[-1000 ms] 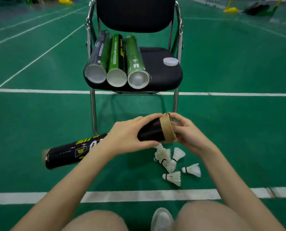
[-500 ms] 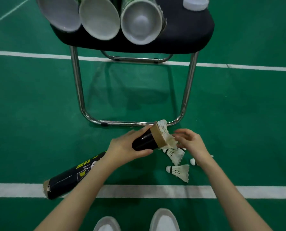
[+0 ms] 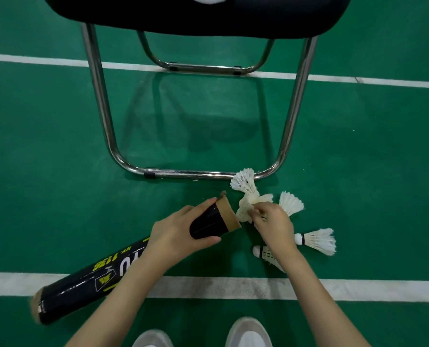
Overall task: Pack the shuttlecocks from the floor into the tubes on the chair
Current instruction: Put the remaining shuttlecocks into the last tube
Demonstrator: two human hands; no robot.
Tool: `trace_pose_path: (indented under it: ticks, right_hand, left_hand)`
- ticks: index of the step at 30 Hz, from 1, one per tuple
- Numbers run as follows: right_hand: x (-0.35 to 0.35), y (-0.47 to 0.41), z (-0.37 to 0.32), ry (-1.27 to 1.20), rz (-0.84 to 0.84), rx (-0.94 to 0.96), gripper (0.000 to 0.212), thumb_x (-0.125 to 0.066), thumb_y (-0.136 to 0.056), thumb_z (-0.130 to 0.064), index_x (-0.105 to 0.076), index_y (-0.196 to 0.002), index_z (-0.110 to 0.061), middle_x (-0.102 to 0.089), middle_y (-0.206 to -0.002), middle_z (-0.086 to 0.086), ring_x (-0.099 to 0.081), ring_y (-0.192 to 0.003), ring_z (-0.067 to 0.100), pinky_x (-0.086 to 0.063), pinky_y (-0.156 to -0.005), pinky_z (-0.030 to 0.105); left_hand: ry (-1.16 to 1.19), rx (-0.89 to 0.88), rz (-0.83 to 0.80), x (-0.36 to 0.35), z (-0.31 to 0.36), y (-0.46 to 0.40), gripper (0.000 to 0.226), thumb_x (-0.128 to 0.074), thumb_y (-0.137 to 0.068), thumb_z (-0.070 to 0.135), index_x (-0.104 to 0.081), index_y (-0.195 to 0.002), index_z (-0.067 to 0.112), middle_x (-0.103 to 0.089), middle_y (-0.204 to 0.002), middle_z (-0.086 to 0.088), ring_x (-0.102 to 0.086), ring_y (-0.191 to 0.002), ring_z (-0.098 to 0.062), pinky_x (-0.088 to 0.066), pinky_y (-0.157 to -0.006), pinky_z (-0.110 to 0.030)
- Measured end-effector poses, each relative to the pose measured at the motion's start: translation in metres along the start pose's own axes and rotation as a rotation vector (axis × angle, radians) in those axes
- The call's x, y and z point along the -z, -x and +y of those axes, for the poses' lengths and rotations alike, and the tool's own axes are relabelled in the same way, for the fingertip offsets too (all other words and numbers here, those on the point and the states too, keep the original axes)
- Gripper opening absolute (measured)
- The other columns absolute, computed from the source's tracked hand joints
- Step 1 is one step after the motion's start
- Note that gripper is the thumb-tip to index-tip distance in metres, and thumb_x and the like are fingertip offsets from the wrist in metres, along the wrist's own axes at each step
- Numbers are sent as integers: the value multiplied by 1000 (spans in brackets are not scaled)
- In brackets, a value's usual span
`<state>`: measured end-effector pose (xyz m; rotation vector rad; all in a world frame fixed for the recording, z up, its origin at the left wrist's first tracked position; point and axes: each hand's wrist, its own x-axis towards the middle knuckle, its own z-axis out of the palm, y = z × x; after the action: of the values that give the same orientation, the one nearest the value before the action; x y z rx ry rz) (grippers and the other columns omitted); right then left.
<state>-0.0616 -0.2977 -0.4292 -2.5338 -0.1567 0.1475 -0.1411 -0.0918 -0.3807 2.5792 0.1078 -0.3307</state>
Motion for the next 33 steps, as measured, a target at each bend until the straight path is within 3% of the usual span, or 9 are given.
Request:
trace_pose_path:
  ticks: [5, 10, 12, 15, 18, 22, 25, 28, 33]
  right_hand:
    - [13, 6, -7, -212, 68, -105, 18, -62, -86, -29, -73, -92, -15, -70, -91, 1, -61, -88, 19, -48, -75, 34]
    - [37, 14, -20, -451, 160, -195, 12, -66, -83, -26, -67, -76, -16, -67, -81, -3, -60, -81, 13, -43, -70, 23]
    - [44, 18, -28, -538, 176, -208, 14, -67, -83, -23, -63, -70, -18, -66, -77, -4, -59, -80, 14, -43, -71, 24]
    - [45, 24, -39, -571, 85, -185, 18, -64, -84, -20, -61, -67, -22, -65, -76, -3, -59, -80, 17, -45, -75, 31]
    - [38, 29, -45, -626, -46, -197, 14, -61, -86, -18, -64, -73, -17, -65, -80, 4, -56, -72, 18, -44, -64, 34]
    - [30, 38, -51, -720, -108, -145, 13, -58, -88, -13, -63, -77, -16, -63, -72, -4, -55, -70, 7, -43, -67, 18]
    - [28, 44, -55, -813, -147, -133, 12, -61, -86, -11, -61, -75, -18, -58, -63, -13, -50, -61, -3, -40, -61, 11]
    - [25, 47, -61, -810, -173, -131, 22, -71, -76, -4, -55, -73, -20, -53, -50, -21, -45, -51, -6, -35, -53, 8]
    - [22, 46, -59, -772, -181, -119, 21, -74, -73, -4, -56, -72, -17, -53, -51, -21, -44, -53, -4, -34, -54, 10]
  left_hand:
    - [1, -26, 1, -8, 1, 1, 76, -55, -74, 70, -11, -136, 62, -49, -122, 23, -51, -109, -1, -47, -78, -23]
    - [-12, -33, 12, -11, -1, 1, 77, -55, -74, 70, -12, -137, 60, -49, -122, 23, -51, -108, -1, -42, -71, -18]
    - [-10, -41, 19, -12, -1, 1, 77, -55, -74, 70, -12, -137, 60, -49, -122, 23, -51, -107, -1, -40, -69, -17]
    - [-13, -58, 31, -13, -1, 2, 78, -56, -74, 70, -11, -137, 60, -49, -123, 23, -51, -108, -1, -44, -74, -20]
    - [-10, -71, 47, -13, 0, 2, 78, -56, -73, 70, -10, -136, 62, -49, -124, 24, -51, -109, -1, -47, -78, -23]
    - [-9, -73, 56, -14, 0, 2, 79, -57, -72, 70, -11, -136, 61, -49, -124, 25, -50, -110, 0, -46, -79, -23]
    - [-11, -80, 56, -14, 2, 3, 79, -57, -73, 70, -10, -136, 61, -48, -125, 25, -50, -110, 1, -43, -77, -20]
    - [-4, -81, 45, -13, 3, 3, 81, -56, -72, 70, -8, -137, 61, -47, -126, 24, -50, -111, 0, -45, -78, -22]
    - [-4, -69, 36, -10, 7, 9, 91, -55, -67, 75, 6, -133, 63, -49, -129, 23, -49, -115, -2, -48, -80, -25]
